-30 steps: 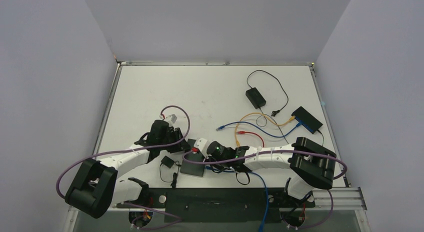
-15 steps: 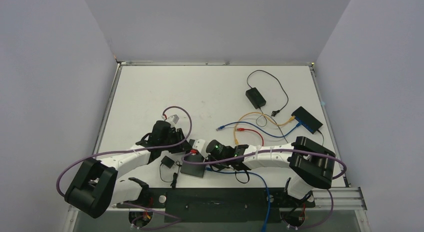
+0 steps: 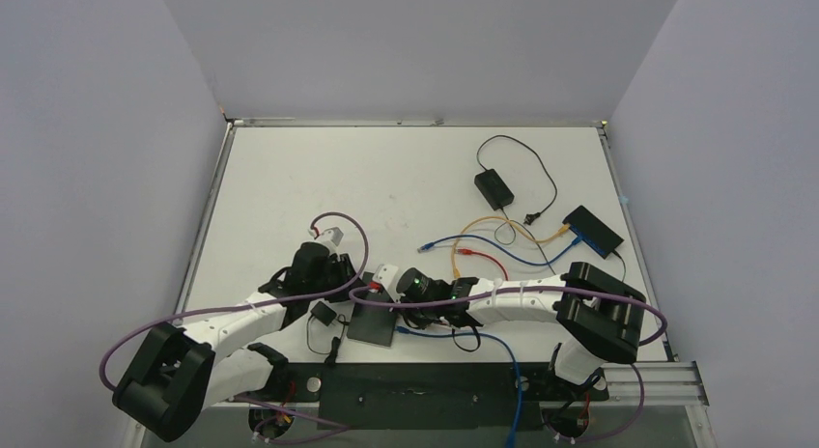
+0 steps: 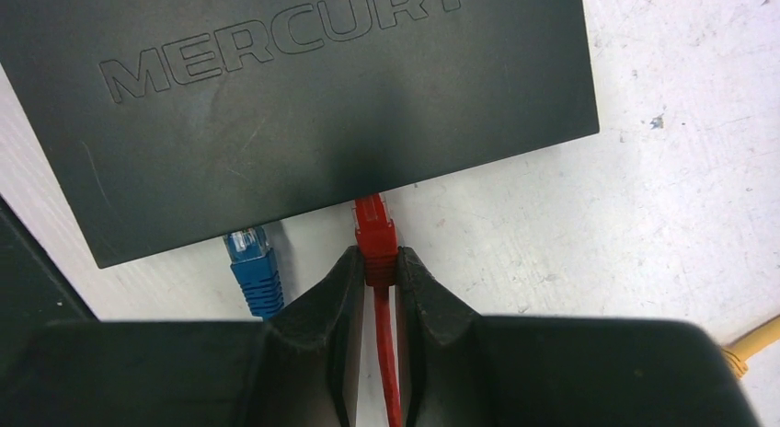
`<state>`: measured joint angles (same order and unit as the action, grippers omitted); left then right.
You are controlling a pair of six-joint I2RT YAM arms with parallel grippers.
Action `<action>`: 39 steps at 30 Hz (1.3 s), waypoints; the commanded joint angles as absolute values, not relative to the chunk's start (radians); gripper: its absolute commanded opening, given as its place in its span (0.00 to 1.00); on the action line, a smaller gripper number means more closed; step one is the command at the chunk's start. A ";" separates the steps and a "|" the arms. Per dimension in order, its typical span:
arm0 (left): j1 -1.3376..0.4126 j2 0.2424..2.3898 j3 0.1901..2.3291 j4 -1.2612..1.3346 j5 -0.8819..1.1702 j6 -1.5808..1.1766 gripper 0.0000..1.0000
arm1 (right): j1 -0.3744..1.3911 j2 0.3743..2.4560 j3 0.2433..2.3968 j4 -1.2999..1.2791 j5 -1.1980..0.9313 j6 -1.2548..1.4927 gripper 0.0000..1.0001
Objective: Insert the plug into the switch port
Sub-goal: Insert the connector into the switch port, then move the switch port to the center of the board.
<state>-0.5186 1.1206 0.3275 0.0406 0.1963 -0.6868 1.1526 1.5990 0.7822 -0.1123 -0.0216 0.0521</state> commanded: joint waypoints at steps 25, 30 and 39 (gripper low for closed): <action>-0.654 0.962 0.350 -0.063 0.327 -0.779 0.26 | 1.141 1.538 0.884 0.220 -0.017 0.055 0.00; -0.637 0.951 0.426 -0.178 0.237 -0.731 0.34 | 1.141 1.536 0.852 0.173 -0.018 0.045 0.00; -0.546 0.926 0.570 -0.347 0.078 -0.688 0.53 | 1.100 1.543 0.844 0.134 0.027 0.052 0.00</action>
<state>-0.5770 0.9615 0.4782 -0.2825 0.0727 -0.6914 1.1427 1.5944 0.7860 -0.0578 -0.0399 0.0387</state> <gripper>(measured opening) 0.508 0.118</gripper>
